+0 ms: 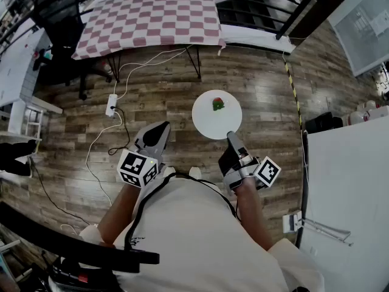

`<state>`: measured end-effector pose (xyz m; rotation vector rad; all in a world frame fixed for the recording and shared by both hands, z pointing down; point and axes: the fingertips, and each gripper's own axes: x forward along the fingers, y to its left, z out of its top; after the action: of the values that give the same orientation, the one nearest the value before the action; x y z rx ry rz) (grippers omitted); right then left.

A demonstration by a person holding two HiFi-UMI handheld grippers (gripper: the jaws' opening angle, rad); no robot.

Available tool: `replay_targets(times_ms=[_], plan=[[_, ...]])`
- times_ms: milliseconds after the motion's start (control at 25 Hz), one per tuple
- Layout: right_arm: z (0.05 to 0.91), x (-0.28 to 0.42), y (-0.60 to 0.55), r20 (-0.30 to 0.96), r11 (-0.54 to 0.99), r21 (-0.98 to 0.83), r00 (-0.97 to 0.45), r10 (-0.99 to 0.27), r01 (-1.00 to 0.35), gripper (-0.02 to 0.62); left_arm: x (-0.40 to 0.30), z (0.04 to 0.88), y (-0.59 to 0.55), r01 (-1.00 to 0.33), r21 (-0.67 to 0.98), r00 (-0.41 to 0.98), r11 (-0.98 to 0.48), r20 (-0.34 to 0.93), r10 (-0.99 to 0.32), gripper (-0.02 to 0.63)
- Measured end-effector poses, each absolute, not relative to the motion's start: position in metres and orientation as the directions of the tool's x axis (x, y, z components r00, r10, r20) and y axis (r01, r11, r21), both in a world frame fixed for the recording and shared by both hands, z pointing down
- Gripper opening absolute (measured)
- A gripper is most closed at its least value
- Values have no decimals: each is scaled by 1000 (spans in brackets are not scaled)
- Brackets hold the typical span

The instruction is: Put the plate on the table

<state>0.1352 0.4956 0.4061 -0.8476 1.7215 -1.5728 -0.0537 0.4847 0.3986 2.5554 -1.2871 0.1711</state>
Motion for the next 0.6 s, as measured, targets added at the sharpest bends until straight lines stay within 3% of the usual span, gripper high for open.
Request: replay_targets(times_ms=[600], plan=[[405, 123, 505, -52, 80, -997, -583, -811, -22, 21, -63, 402, 492, -800, 199, 599, -566, 222, -769, 8]])
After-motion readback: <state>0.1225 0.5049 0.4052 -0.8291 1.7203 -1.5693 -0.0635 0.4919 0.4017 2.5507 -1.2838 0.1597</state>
